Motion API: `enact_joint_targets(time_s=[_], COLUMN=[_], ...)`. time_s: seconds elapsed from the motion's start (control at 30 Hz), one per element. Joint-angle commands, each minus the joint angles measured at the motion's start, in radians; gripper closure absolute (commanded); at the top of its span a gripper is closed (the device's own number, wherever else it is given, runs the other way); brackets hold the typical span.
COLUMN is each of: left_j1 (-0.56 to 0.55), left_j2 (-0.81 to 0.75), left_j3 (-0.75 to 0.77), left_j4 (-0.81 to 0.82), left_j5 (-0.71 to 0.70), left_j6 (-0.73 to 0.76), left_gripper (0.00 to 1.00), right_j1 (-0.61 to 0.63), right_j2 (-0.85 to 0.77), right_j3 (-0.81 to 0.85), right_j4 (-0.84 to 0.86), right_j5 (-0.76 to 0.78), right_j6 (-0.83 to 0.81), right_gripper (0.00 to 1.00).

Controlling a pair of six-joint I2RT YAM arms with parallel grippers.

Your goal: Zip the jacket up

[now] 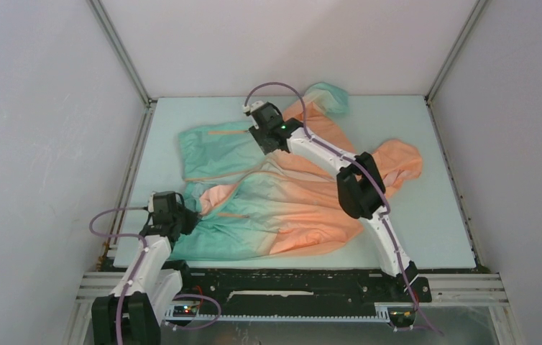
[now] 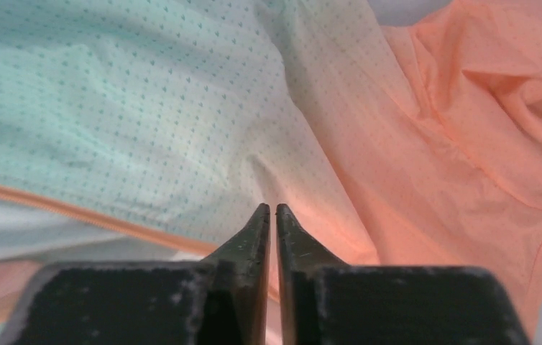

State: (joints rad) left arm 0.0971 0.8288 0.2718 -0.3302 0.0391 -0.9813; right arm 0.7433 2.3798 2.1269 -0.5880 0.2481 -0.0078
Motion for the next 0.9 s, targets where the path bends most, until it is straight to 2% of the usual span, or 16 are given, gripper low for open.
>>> enact_joint_targets(time_s=[0.0,0.13,0.27,0.4,0.67,0.87], left_j1=[0.007,0.007,0.006,0.006,0.007,0.006], left_j2=[0.013,0.022,0.003,-0.028,-0.030,-0.038], left_j3=[0.064,0.055,0.057,0.058,0.060,0.060], left_j4=[0.021,0.028,0.007,-0.005,-0.011,-0.017], left_j5=[-0.001,0.020,0.020,0.015,0.019,0.017], left_j6=[0.042,0.029,0.032,0.032,0.030,0.029], left_gripper=[1.00,1.00,1.00,1.00,1.00,1.00], right_j1=[-0.026,-0.021,-0.002,0.008,0.035,0.041], right_j2=[-0.149,-0.102,-0.039,0.005,0.040,0.055], right_j3=[-0.122,-0.098,-0.044,-0.008,0.025,0.046], right_j4=[0.032,0.024,-0.015,-0.046,-0.057,-0.042], right_j5=[-0.185,-0.237,-0.158,-0.096,0.001,0.052], right_j6=[0.141,0.195,0.174,0.155,0.119,0.105], right_gripper=[0.47,0.31,0.30,0.39,0.48,0.74])
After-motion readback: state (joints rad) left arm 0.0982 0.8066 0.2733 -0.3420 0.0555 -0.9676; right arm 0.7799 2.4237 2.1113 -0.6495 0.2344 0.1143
